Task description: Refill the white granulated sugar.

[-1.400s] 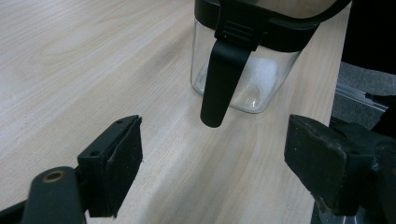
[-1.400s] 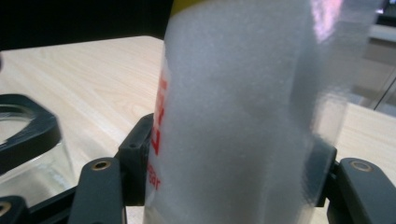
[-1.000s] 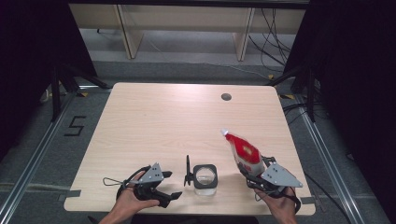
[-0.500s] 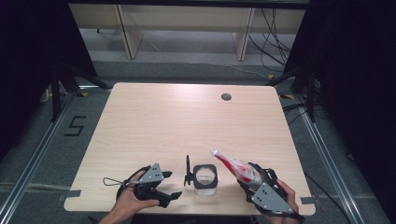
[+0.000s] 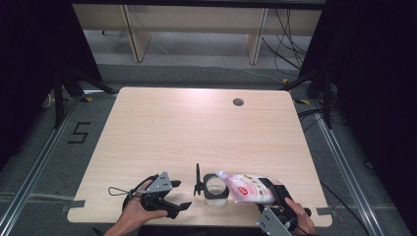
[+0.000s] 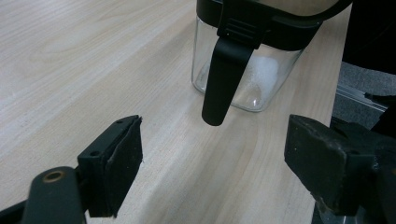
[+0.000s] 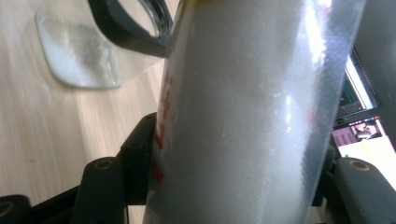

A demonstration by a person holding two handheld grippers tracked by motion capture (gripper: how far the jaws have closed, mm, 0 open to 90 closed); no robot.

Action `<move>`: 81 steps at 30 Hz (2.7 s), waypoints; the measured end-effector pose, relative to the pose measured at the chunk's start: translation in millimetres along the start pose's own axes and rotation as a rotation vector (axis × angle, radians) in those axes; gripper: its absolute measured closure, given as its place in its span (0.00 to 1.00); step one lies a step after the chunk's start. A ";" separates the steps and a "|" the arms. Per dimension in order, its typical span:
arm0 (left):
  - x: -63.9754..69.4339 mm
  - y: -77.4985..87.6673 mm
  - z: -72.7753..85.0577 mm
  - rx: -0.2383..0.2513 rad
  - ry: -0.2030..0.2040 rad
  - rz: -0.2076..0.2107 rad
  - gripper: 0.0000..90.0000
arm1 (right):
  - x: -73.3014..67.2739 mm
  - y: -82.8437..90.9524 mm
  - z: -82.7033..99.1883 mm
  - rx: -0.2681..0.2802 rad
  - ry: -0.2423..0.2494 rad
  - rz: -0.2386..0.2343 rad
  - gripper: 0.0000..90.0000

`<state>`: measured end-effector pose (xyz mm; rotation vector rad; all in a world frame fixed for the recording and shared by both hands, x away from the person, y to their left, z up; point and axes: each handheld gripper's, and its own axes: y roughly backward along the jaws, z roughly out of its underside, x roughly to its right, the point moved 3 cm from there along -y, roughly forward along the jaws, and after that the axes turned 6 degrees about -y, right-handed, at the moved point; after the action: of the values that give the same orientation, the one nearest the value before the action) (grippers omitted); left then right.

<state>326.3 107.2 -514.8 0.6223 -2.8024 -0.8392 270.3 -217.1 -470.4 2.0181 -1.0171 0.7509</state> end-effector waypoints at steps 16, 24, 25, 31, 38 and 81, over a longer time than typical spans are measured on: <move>-1.6 -1.1 1.1 -0.015 -0.021 0.006 0.21 | -3.9 2.3 -5.8 -0.087 0.229 0.029 0.44; -0.8 -1.5 0.9 -0.004 -0.014 0.008 0.21 | -4.3 2.6 -11.7 -0.098 0.330 0.025 0.44; -1.4 -1.3 1.1 -0.008 -0.020 0.002 0.21 | -4.3 3.0 -12.2 -0.103 0.347 0.037 0.44; 0.7 -2.4 1.8 -0.012 0.012 -0.008 0.21 | 1.2 6.4 -13.8 -0.122 0.425 0.054 0.44; -1.5 -3.0 1.0 -0.001 -0.012 -0.003 0.21 | 4.4 6.6 -16.0 -0.116 0.474 0.047 0.45; -0.1 -3.7 1.3 -0.009 0.003 0.007 0.21 | 11.4 6.2 -35.5 -0.196 0.798 0.035 0.46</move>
<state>327.3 105.1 -518.0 0.6121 -2.7948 -0.8477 265.0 -195.3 -440.0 1.3313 -0.6138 1.2757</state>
